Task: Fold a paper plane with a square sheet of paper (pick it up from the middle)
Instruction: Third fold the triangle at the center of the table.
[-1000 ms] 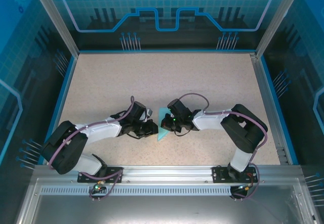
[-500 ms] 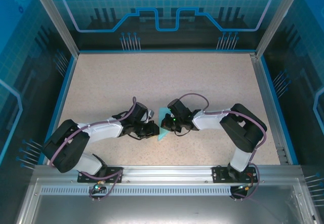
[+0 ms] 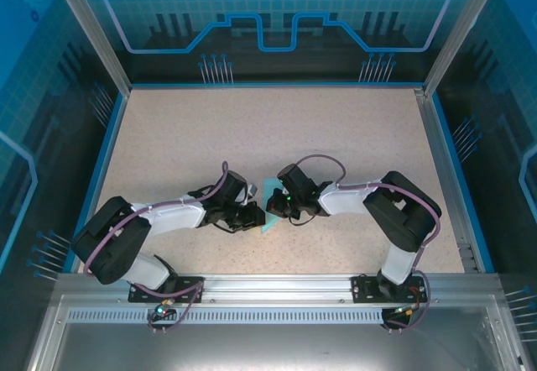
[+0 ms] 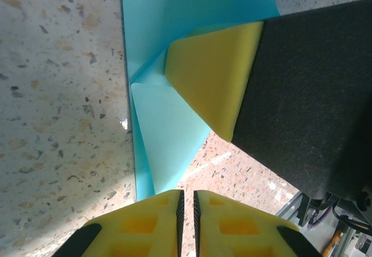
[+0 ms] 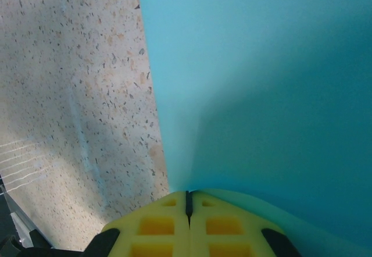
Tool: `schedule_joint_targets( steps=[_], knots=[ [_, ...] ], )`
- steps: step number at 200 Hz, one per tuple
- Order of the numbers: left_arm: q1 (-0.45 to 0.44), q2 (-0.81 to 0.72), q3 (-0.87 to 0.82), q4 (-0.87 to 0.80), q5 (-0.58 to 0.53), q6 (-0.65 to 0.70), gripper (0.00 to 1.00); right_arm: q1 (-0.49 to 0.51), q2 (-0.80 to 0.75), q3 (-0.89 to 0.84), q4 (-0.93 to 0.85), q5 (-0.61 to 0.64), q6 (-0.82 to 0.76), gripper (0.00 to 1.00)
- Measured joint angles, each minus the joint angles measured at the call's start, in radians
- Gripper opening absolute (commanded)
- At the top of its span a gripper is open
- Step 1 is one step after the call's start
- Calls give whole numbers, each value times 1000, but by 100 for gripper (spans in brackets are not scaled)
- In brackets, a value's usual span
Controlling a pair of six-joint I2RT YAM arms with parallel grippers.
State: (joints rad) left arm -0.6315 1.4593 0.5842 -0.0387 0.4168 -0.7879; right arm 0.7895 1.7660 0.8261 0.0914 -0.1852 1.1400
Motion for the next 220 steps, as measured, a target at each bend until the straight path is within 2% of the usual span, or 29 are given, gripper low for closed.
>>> schedule_joint_targets(
  steps=[220],
  knots=[
    [-19, 66, 4, 22, 7, 0, 16, -11, 19, 0, 18, -11, 0, 0]
  ],
)
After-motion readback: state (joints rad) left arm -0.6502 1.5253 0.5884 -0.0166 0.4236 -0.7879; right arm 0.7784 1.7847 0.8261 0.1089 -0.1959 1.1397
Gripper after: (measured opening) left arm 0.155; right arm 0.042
